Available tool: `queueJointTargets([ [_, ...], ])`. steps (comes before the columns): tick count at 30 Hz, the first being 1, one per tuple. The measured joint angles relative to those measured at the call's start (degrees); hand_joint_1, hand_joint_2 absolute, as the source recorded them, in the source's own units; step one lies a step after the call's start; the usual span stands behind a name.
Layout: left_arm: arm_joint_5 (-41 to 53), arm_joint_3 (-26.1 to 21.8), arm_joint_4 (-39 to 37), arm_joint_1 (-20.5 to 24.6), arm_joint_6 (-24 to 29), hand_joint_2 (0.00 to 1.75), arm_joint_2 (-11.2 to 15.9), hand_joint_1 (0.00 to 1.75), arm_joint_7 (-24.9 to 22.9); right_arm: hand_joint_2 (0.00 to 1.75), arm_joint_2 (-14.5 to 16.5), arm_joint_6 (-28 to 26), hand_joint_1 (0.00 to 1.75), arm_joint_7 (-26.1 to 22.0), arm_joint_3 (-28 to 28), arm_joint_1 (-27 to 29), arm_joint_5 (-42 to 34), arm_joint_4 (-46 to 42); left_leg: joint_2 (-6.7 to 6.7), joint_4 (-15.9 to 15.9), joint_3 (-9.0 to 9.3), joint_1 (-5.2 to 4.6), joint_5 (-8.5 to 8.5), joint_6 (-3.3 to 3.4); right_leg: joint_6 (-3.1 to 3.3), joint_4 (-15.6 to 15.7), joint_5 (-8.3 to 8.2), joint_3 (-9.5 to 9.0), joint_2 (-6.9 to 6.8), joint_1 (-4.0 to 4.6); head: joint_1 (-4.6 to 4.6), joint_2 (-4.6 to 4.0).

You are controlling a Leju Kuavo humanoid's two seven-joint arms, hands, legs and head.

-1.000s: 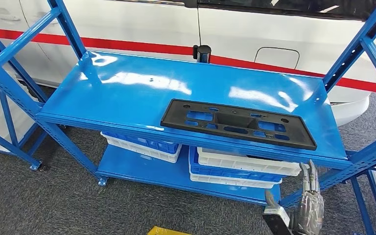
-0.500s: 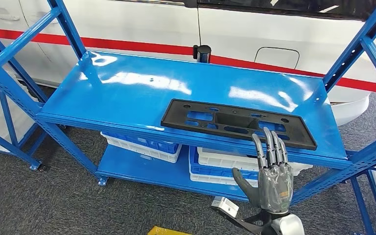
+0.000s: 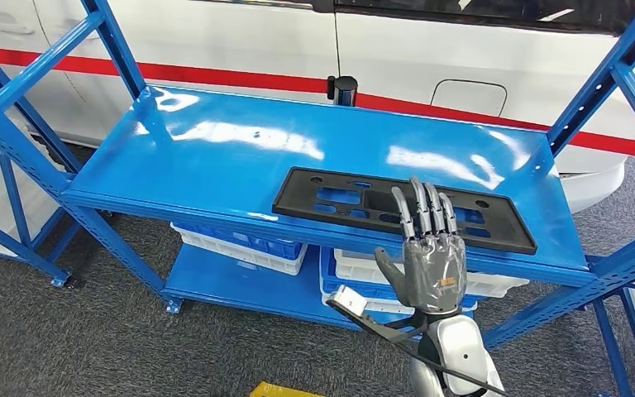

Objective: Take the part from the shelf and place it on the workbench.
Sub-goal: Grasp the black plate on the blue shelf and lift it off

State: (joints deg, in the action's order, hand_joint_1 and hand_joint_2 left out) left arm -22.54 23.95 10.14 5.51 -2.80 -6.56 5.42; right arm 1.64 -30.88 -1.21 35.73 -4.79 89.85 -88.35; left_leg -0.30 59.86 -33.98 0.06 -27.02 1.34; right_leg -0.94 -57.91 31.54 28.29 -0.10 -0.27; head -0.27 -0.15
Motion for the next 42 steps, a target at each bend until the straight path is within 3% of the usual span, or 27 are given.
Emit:
queueJointTargets([
  [6, 1.2, 1.0, 1.0, 2.1, -0.5, 0.00, -0.3, 0.00, -1.7, 1.75, 0.0, 0.6, 0.00, 4.3, -1.2, -4.1, 0.0, 7.7, -0.08, 0.0, 0.00, -0.01, 0.06, -0.01, -0.01, 0.0, -0.01, -0.11, -0.08, -0.02, 0.01, 0.00],
  [15, 3.8, 2.8, 2.5, 4.0, -1.6, 0.00, -1.7, 0.00, -2.9, 1.75, -0.3, 1.7, 0.00, 9.5, -4.0, -5.2, 0.1, 12.6, -0.06, 0.0, -0.02, -0.02, 0.08, -0.01, -0.05, 0.0, -0.05, -0.38, -0.14, -0.04, 0.02, 0.01],
  [34, 6.3, 3.4, 3.1, 4.5, -1.5, 0.00, -2.3, 0.00, -3.5, 1.75, -0.6, 2.1, 0.00, 12.3, -7.8, -7.7, 0.1, 20.4, 0.05, 0.0, 0.00, -0.01, 0.09, -0.02, -0.05, 0.0, -0.06, -0.47, -0.06, -0.02, 0.01, 0.00],
  [42, 7.6, 3.3, 3.4, 4.7, -2.1, 0.00, -2.7, 0.00, -3.6, 1.75, 0.9, 2.9, 0.00, 13.5, -7.7, -11.2, 0.1, 25.9, 0.21, -0.1, 0.13, 0.00, 0.19, -0.12, -0.04, 0.0, -0.18, -0.35, 0.14, 0.06, 0.02, 0.00],
])
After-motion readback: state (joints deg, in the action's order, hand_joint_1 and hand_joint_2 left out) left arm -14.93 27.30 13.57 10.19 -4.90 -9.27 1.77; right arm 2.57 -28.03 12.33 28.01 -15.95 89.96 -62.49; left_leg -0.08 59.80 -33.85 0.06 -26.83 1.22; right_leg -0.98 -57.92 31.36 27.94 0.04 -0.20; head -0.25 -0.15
